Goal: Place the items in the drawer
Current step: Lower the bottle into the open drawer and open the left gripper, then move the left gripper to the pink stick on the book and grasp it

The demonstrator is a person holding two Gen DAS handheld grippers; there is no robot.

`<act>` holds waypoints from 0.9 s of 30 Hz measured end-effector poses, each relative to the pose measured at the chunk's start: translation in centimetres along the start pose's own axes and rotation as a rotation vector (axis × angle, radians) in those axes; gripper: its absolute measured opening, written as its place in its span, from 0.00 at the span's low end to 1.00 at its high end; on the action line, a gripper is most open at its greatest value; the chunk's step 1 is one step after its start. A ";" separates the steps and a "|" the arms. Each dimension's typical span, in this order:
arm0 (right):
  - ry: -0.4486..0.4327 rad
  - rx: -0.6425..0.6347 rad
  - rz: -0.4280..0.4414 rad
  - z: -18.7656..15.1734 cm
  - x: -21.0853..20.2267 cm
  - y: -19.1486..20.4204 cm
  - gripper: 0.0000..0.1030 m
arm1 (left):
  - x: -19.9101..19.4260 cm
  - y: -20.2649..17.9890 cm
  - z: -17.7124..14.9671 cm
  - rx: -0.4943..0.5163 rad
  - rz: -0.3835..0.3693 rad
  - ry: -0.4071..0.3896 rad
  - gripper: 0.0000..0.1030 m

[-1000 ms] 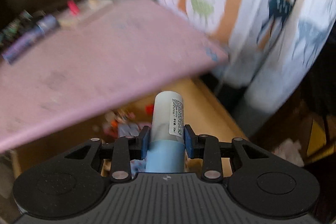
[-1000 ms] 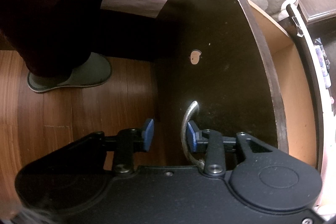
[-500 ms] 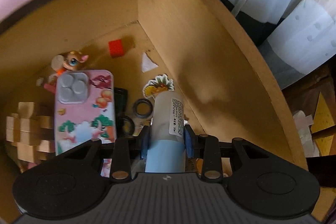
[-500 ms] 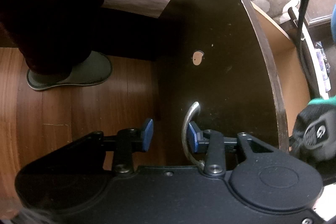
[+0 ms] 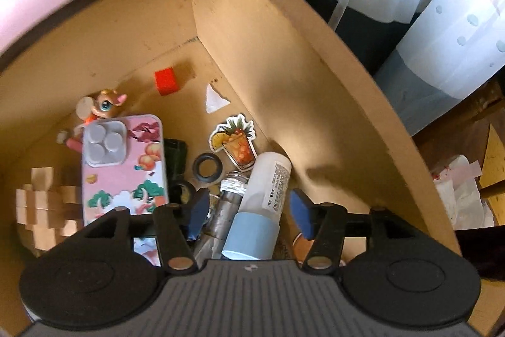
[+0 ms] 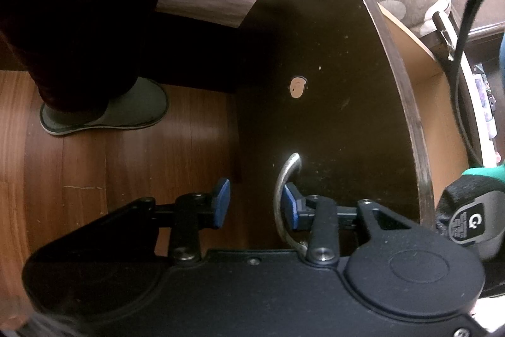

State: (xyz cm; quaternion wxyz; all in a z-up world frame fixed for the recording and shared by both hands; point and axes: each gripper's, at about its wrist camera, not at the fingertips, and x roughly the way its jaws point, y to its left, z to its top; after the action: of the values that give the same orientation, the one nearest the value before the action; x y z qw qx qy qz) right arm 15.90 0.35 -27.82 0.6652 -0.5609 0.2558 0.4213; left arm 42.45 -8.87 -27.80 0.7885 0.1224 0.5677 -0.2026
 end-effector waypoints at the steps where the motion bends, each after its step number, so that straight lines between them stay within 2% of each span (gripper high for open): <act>1: 0.000 0.000 0.000 0.0 -0.1 0.0 0.37 | -0.3 -0.1 0.0 0.004 0.017 -0.004 0.54; 6: 0.000 -0.001 -0.001 -0.2 -0.3 0.0 0.37 | -1.7 -0.5 -0.2 0.014 0.081 -0.023 0.61; 9: -0.007 -0.006 -0.001 -0.7 -0.5 0.1 0.37 | -2.3 -1.0 -0.6 0.039 0.127 -0.031 0.62; 15: -0.008 -0.007 0.001 -1.1 -0.5 0.2 0.37 | -4.0 -0.5 -1.1 0.009 0.144 -0.051 0.63; 18: -0.009 -0.008 0.002 -1.3 -0.4 0.3 0.37 | -6.3 0.1 -1.2 -0.014 0.142 -0.084 0.63; 21: -0.010 -0.010 0.002 -1.5 -0.3 0.4 0.37 | -9.3 1.1 -1.2 -0.050 0.129 -0.155 0.63; 24: -0.011 -0.011 0.002 -1.7 -0.4 0.5 0.37 | -12.7 2.6 -1.1 -0.123 0.145 -0.257 0.63; 27: -0.009 -0.010 0.002 -1.8 -0.4 0.5 0.37 | -15.4 3.7 -0.7 -0.151 0.168 -0.341 0.63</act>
State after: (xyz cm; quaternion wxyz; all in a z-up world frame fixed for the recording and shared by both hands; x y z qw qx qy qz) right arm 15.49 -1.45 -28.21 0.6633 -0.5620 0.2513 0.4256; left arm 39.31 -2.49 -13.62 0.8942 0.0737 0.4275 -0.1110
